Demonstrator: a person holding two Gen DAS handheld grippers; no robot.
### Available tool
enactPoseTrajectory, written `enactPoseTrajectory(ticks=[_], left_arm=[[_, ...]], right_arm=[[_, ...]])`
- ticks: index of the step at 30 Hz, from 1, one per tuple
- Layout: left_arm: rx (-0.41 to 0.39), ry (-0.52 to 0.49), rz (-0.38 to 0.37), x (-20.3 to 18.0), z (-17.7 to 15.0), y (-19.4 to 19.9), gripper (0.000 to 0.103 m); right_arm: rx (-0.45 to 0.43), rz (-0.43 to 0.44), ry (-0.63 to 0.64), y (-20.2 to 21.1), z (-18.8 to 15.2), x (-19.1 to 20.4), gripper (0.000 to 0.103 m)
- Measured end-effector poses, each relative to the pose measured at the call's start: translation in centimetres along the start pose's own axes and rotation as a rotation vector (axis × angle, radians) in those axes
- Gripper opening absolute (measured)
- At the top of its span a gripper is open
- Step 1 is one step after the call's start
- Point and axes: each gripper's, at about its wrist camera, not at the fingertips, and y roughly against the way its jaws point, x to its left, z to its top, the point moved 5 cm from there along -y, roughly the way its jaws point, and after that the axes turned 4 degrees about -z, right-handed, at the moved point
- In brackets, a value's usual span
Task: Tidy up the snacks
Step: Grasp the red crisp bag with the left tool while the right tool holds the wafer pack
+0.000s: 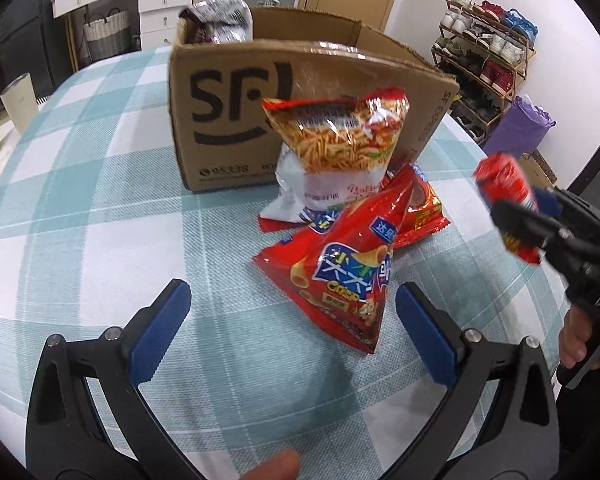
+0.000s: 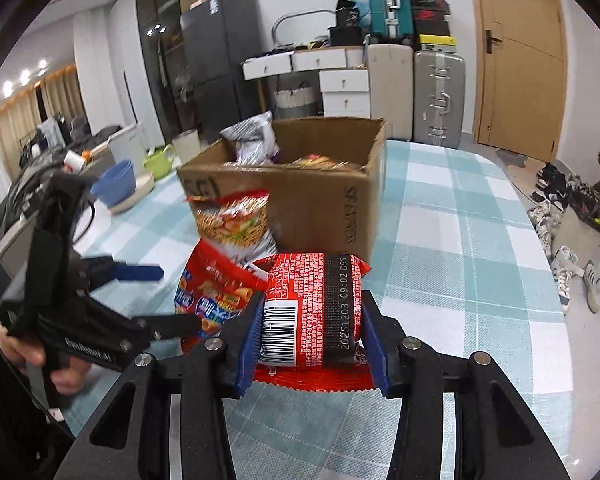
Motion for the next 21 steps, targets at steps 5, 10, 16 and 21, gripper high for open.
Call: enactPoseTrajectory(ticks=[5, 10, 16, 21], left_arm=[[0.018, 0.003, -0.009, -0.2, 0.2, -1.4, 0.102], [0.019, -0.015, 0.001, -0.8, 0.6, -2.4, 0.102], [0.013, -0.051, 0.032, -1.8, 0.9, -3.2, 0.102], [0.01, -0.108, 0.044, -3.0, 1.1, -3.7, 0.087]], right_arm=[[0.001, -0.009, -0.021, -0.1, 0.0, -0.8, 0.046], [0.015, -0.009, -0.026, -0.7, -0.4, -1.0, 0.046], [0.025, -0.008, -0.028, -1.1, -0.6, -1.0, 0.046], [0.029, -0.005, -0.027, -1.2, -0.7, -0.9, 0.046]])
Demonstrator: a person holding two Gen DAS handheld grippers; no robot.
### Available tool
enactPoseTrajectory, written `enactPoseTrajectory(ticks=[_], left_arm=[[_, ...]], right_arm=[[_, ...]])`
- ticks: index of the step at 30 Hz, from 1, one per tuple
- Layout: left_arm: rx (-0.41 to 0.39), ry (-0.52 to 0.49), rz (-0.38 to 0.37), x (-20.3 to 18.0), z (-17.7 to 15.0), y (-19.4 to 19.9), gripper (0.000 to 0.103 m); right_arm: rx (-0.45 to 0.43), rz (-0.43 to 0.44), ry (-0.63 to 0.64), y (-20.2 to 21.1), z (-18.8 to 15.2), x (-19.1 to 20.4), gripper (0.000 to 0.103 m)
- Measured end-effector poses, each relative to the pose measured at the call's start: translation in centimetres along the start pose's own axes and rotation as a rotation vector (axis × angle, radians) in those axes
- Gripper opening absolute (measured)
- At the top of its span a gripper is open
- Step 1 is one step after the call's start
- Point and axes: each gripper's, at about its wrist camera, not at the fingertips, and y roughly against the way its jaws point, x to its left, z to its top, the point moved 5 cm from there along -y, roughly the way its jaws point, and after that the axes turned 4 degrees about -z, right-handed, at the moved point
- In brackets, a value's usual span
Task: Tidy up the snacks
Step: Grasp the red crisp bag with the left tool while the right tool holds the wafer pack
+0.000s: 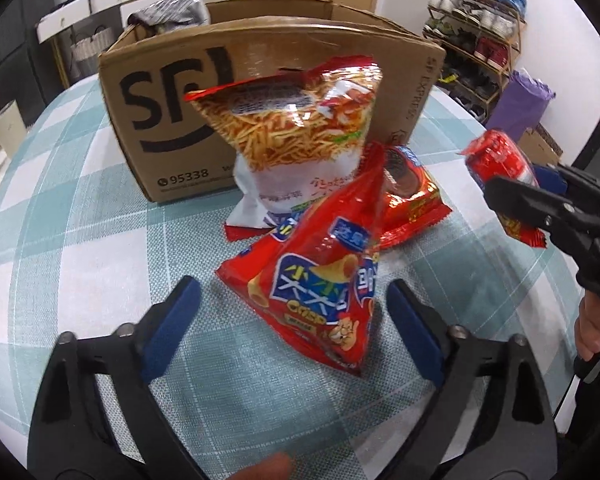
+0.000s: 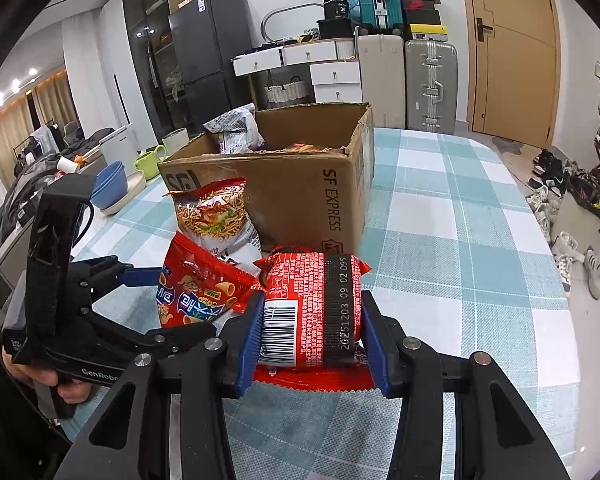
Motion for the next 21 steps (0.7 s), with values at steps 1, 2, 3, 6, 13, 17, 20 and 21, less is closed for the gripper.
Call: enactPoseTrajectory(ticks=[1, 2, 3, 6, 13, 17, 20, 21], left_arm=[[-0.001, -0.008, -0.005, -0.2, 0.1, -0.1, 0.085], [-0.005, -0.013, -0.013, -0.5, 0.1, -0.1, 0.082], [-0.009, -0.013, -0.017, -0.6, 0.2, -0.1, 0.08], [-0.018, -0.013, -0.009, -0.7, 0.5, -0.2, 0.069], [-0.048, -0.028, -0.064, -0.4, 0.0, 1.0, 0.037], [-0.061, -0.034, -0.065, -0.6, -0.1, 1.3, 0.034], [-0.069, -0.026, -0.074, -0.6, -0.3, 1.6, 0.032], [-0.072, -0.025, -0.074, -0.2, -0.5, 1.7, 0.031]], right_arm=[[0.0, 0.001, 0.001, 0.0, 0.0, 0.0, 0.046], [0.0, 0.0, 0.002, 0.0, -0.1, 0.1, 0.046], [0.0, 0.0, 0.004, 0.0, -0.1, 0.1, 0.046], [0.0, 0.0, 0.005, -0.1, -0.1, 0.2, 0.046], [-0.004, -0.002, 0.007, 0.1, 0.0, 0.2, 0.046], [-0.007, -0.001, 0.009, 0.3, 0.0, 0.3, 0.046], [-0.012, -0.003, 0.007, 0.5, 0.2, 0.2, 0.046], [-0.014, -0.002, 0.005, 0.6, 0.2, 0.2, 0.046]])
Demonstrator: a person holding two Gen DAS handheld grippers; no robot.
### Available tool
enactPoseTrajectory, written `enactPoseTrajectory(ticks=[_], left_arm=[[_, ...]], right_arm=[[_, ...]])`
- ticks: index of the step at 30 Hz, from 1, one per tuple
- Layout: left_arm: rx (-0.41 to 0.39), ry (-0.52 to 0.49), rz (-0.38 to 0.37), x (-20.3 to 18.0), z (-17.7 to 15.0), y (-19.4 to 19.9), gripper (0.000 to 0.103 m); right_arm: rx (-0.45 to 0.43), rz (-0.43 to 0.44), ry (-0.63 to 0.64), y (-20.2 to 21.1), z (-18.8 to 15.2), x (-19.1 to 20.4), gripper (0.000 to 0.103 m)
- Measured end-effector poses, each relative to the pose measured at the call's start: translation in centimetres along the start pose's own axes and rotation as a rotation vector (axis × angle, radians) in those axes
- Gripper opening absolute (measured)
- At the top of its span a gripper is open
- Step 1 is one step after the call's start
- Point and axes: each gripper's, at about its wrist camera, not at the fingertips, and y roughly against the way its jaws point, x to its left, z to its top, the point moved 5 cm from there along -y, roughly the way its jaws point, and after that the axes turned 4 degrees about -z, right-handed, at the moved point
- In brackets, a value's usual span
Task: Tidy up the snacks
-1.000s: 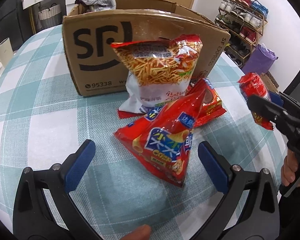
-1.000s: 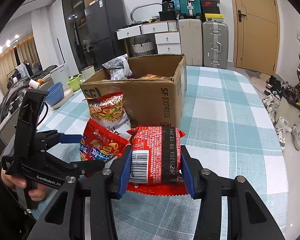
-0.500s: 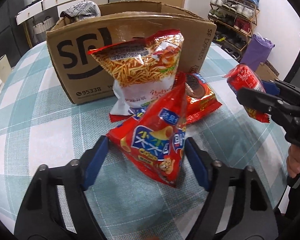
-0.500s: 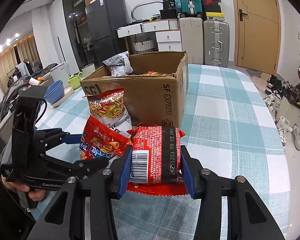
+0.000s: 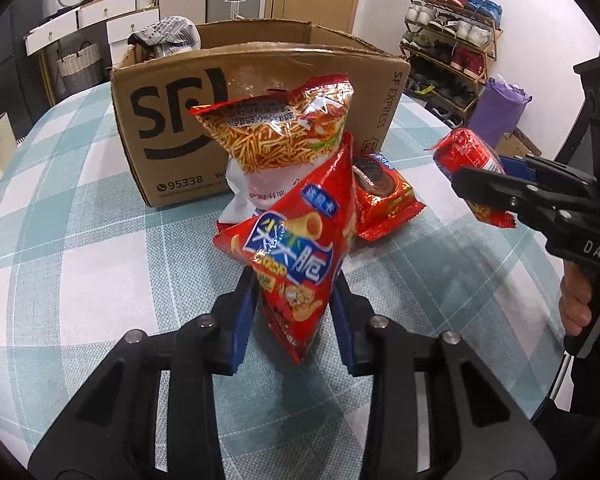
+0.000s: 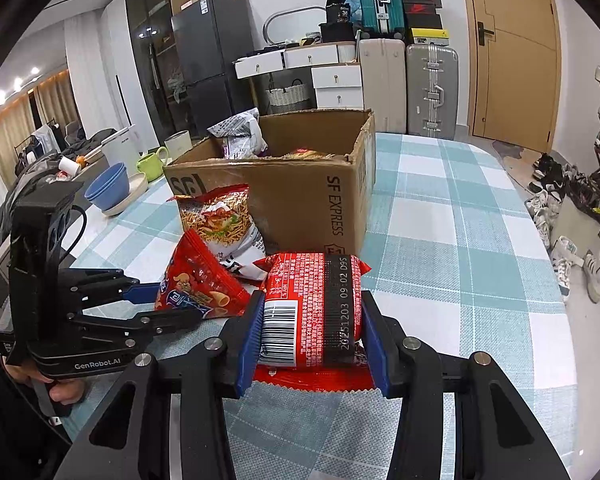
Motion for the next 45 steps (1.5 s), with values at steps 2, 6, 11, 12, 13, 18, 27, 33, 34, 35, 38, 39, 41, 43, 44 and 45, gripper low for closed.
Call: enactPoseTrajectory(ticks=[2, 6, 11, 12, 13, 18, 27, 33, 34, 35, 38, 39, 41, 43, 44, 45], left_arm=[[-0.007, 0.002, -0.002, 0.3, -0.5, 0.6, 0.031], [-0.017, 0.005, -0.012, 0.3, -1.4, 2.0, 0.029], [-0.031, 0.014, -0.023, 0.6, -2.6, 3.3, 0.029], [-0.033, 0.014, -0.027, 0.6, -2.7, 3.4, 0.029], [-0.035, 0.015, -0.03, 0.6, -2.9, 3.5, 0.029], [-0.043, 0.037, -0.04, 0.9, -3.6, 4.4, 0.028], [-0.008, 0.037, -0.018, 1.6, -4.7, 4.6, 0.029], [-0.005, 0.027, 0.035, 1.8, -4.1, 4.4, 0.062], [0.003, 0.032, 0.028, 1.9, -4.0, 4.2, 0.063], [0.008, 0.039, 0.024, 2.0, -3.9, 4.1, 0.065], [0.006, 0.058, 0.024, 2.5, -3.3, 3.6, 0.071], [0.01, 0.066, 0.02, 2.7, -3.1, 3.3, 0.071], [0.013, 0.079, 0.012, 2.9, -2.6, 2.9, 0.071], [0.012, 0.087, 0.015, 3.0, -2.1, 2.4, 0.071], [0.012, 0.09, 0.014, 3.0, -1.8, 2.2, 0.071], [0.014, 0.093, 0.011, 3.0, -1.7, 2.0, 0.071]], right_arm=[[-0.003, -0.001, -0.001, 0.1, 0.1, -0.1, 0.046], [-0.01, -0.004, -0.001, 0.4, 0.2, -0.1, 0.046], [-0.016, -0.003, 0.002, 0.6, 0.3, 0.0, 0.046], [-0.017, -0.003, 0.002, 0.7, 0.3, 0.0, 0.046], [-0.017, -0.003, 0.002, 0.7, 0.3, 0.1, 0.046], [-0.025, 0.0, 0.011, 0.9, 0.4, 0.5, 0.046], [-0.02, 0.004, 0.019, 0.9, 0.4, 0.9, 0.046], [-0.018, 0.001, 0.016, 0.8, 0.3, 0.8, 0.046], [-0.016, 0.002, 0.012, 0.8, 0.3, 0.7, 0.046], [-0.015, 0.003, 0.009, 0.7, 0.3, 0.6, 0.046], [-0.01, 0.0, 0.005, 0.5, 0.3, 0.4, 0.046], [-0.008, -0.001, 0.007, 0.5, 0.2, 0.4, 0.046], [-0.009, 0.0, 0.004, 0.4, 0.2, 0.4, 0.046], [-0.007, 0.001, 0.004, 0.4, 0.2, 0.4, 0.046], [-0.007, -0.001, 0.005, 0.3, 0.1, 0.4, 0.046], [-0.006, -0.001, 0.004, 0.3, 0.1, 0.4, 0.046]])
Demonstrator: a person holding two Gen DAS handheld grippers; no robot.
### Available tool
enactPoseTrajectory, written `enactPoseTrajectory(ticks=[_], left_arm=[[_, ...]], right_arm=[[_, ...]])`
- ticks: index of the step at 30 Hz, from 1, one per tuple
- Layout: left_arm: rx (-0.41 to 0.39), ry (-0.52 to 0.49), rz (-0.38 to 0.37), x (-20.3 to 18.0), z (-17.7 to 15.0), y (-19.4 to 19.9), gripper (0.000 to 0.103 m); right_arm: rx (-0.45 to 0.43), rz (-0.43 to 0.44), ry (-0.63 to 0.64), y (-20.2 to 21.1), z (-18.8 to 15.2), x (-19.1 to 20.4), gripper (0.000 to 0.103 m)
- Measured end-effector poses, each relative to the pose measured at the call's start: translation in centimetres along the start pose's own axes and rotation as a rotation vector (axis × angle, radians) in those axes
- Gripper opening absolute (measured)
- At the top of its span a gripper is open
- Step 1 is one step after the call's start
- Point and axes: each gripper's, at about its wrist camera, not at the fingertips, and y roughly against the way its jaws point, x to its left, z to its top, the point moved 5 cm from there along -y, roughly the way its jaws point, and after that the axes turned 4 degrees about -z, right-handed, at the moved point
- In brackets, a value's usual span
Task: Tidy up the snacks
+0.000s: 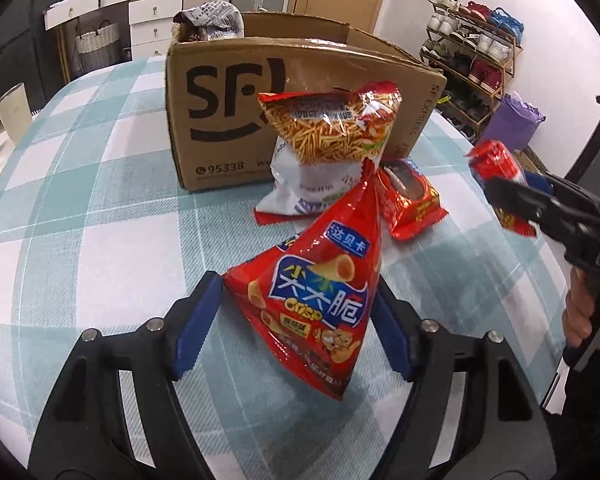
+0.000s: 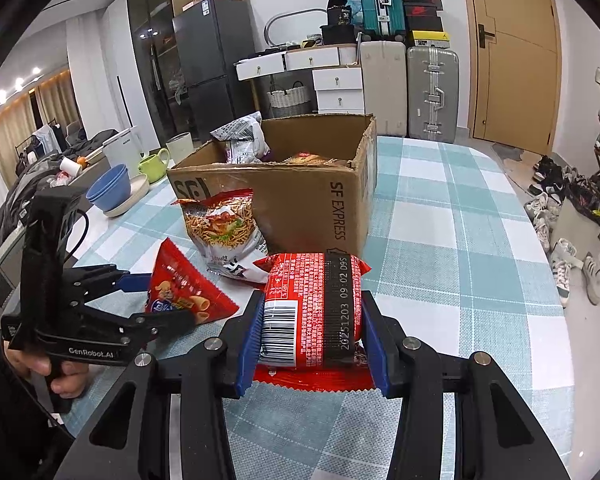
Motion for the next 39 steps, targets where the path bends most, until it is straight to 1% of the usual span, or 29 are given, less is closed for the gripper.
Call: enactPoseTrajectory(ticks=[1, 2, 3, 5, 9, 16, 23, 27, 32, 39], left_arm=[[0.001, 0.004, -0.008, 0.0, 0.1, -0.1, 0.071], [-0.002, 0.006, -0.018, -0.1, 0.3, -0.2, 0.069], [-0.009, 0.007, -0.021, -0.1, 0.3, -0.3, 0.064], [-0.023, 0.007, -0.023, -0.1, 0.4, -0.3, 0.058], [-0.053, -0.018, -0.033, -0.7, 0.4, 0.2, 0.054], [-0.1, -0.011, -0.049, -0.9, 0.4, 2.1, 0.053], [-0.174, -0.006, -0.051, -0.8, 1.3, 5.0, 0.053], [-0.223, 0.013, -0.047, -0.3, 2.5, 6.9, 0.053], [-0.277, 0.032, -0.036, 0.2, 4.4, 9.0, 0.053], [-0.317, 0.039, -0.017, 0.6, 7.0, 10.9, 0.053]], right_arm=[[0.001, 0.0, 0.0, 0.0, 0.0, -0.1, 0.046], [0.001, -0.002, -0.001, 0.0, 0.0, -0.1, 0.046], [0.001, -0.002, -0.004, 0.0, 0.0, -0.2, 0.046], [0.0, -0.001, -0.006, 0.1, 0.0, -0.2, 0.046], [-0.002, -0.005, -0.006, 0.1, 0.0, -0.3, 0.046], [-0.017, -0.006, -0.002, 0.6, 0.3, -0.2, 0.046], [-0.051, 0.009, -0.001, 1.2, 0.7, 0.2, 0.046], [-0.071, 0.019, -0.003, 1.5, 1.2, 0.4, 0.046], [-0.116, 0.031, 0.004, 2.3, 2.7, 0.9, 0.046], [-0.135, 0.025, 0.033, 2.2, 5.3, 1.7, 0.046]])
